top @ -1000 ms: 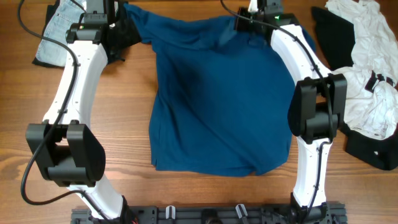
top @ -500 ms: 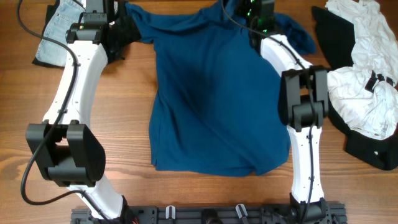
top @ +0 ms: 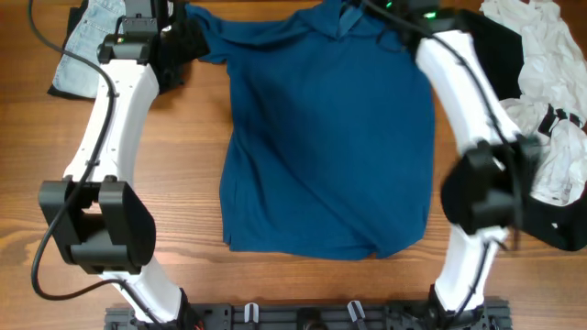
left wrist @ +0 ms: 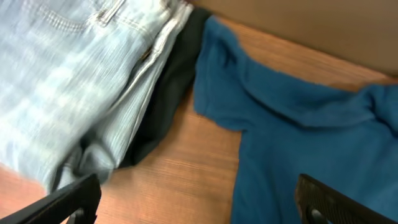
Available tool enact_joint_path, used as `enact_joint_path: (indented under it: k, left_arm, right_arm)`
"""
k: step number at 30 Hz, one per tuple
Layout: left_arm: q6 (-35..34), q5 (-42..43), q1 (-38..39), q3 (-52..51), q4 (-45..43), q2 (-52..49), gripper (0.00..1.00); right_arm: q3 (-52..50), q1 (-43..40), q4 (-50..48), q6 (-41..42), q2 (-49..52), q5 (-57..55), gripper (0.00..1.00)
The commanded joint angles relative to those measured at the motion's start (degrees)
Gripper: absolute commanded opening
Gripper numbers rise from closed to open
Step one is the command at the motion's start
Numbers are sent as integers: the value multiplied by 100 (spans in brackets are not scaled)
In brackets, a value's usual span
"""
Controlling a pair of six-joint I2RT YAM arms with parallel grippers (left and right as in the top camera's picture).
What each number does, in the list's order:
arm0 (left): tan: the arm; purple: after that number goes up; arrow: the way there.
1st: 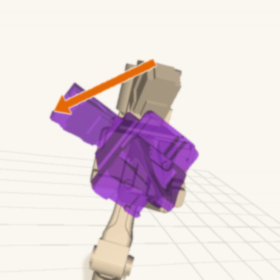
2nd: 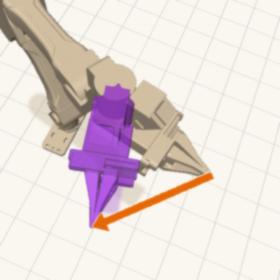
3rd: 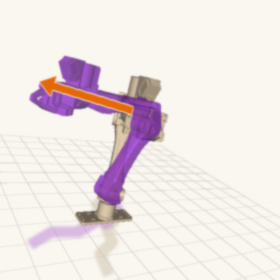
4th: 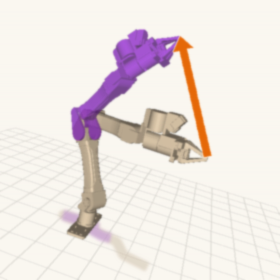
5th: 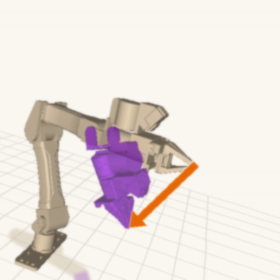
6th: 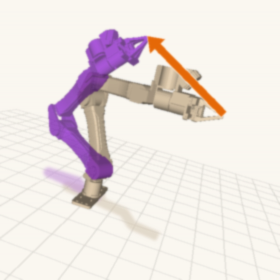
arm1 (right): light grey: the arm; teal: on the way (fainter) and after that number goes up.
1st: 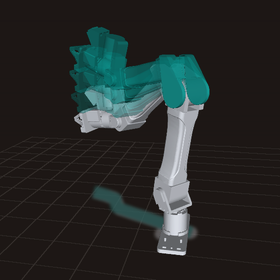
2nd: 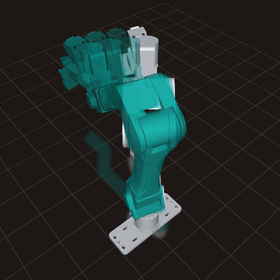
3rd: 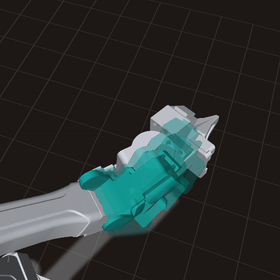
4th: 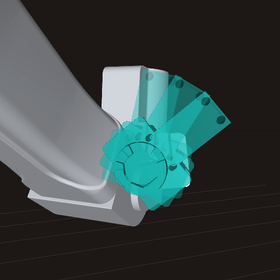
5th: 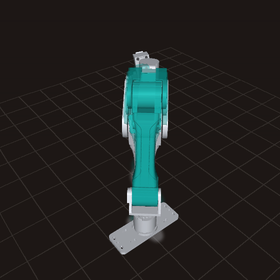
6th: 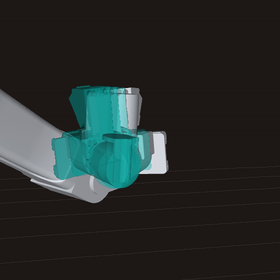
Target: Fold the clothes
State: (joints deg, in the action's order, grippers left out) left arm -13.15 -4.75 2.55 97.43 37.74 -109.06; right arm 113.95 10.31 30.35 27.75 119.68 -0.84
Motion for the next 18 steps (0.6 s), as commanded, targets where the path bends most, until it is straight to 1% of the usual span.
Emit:
enact_joint_path:
  k: [1,4,7,10,11,12,15,18]
  left_arm:
    - [1451,787,31,-26,-457,-540,100]
    - [1766,876,46,-24,-992,-1064,98]
    - [2092,879,111,-24,-1683,-1670,92]
    - [2492,879,227,-24,-2159,-2050,86]
    - [2677,879,293,-24,-2253,-2146,79]
    - [2977,850,385,-24,-2347,-2280,75]
    - [3228,378,549,-24,-2564,-2509,78]
    - [3174,282,551,-24,-2769,-2684,80]
  right_arm:
    - [72,22,778,-535,-505,44,100]
    - [72,17,1368,-525,-568,131,100]
    - [70,17,1862,-531,-555,264,99]
    - [70,17,2131,-667,-555,262,98]
    - [70,17,2190,-680,-555,260,97]
    - [70,17,2288,-675,-555,262,96]
    - [68,17,2382,-678,-553,260,95]
    - [68,20,2417,-680,-553,260,95]
